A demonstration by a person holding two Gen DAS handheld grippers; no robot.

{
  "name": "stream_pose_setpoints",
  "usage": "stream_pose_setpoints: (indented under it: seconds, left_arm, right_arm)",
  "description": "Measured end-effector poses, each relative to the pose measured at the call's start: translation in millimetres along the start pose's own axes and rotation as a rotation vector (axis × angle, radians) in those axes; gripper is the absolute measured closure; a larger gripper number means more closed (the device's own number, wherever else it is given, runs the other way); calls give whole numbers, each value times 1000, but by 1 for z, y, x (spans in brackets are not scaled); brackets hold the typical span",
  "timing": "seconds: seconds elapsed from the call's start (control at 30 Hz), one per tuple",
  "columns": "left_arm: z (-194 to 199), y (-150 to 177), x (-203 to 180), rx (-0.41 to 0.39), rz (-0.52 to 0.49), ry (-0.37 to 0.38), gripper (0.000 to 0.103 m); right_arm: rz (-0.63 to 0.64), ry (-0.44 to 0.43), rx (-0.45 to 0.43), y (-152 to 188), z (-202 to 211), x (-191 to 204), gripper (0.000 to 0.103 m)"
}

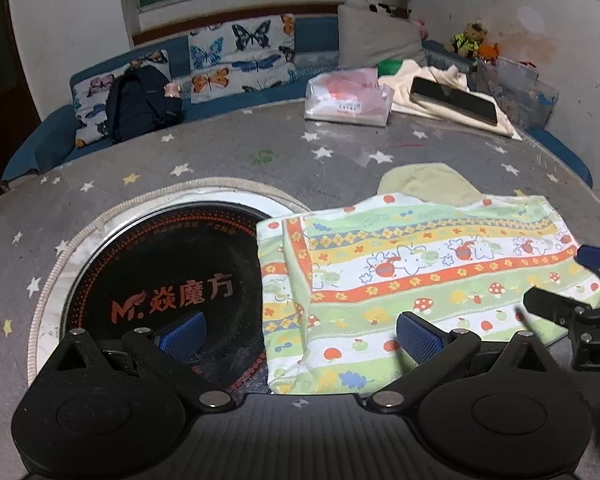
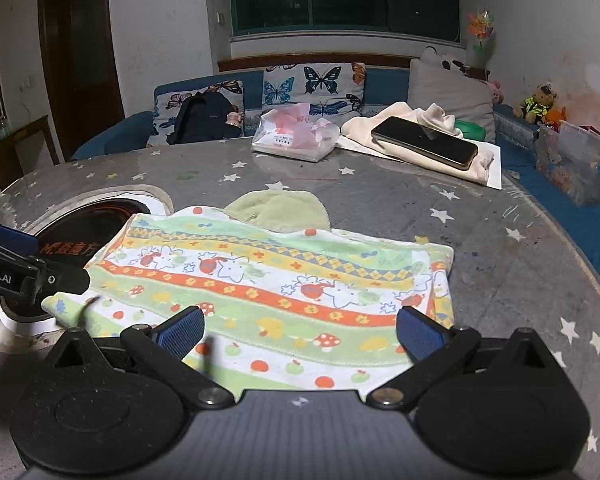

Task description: Fold clothes

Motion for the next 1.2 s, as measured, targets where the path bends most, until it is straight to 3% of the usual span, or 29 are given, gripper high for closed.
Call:
stream_pose_setpoints:
  seconds: [0.33, 0.6, 0.73, 0.93, 1.2]
  left_arm:
    - [17, 2, 5, -66, 38, 15, 0]
    - [27, 10, 1, -97, 14, 23, 0]
    - [33, 13, -6, -150, -41, -4, 0]
    - [39, 19, -15, -151, -68, 35, 0]
    - [37, 28, -20, -82, -57, 47, 0]
  right_arm:
    - [-6, -4, -73, 4, 18, 9, 0]
    - [29, -5, -58, 12, 21, 19, 0]
    - [41, 6, -33, 16, 19, 22, 0]
    - [56, 7, -19, 25, 22, 29, 0]
    - [45, 16, -17, 28, 27, 30, 0]
Point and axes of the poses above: each gripper's, at about its wrist camera, not at the fingertips, and z roughly against the way its jaws point, x to its left, y to its underside, the point moved 5 cm from there along -z, roughly the way its jaws point, and after that the axes turned 4 degrees about y, right-handed, at the moved point
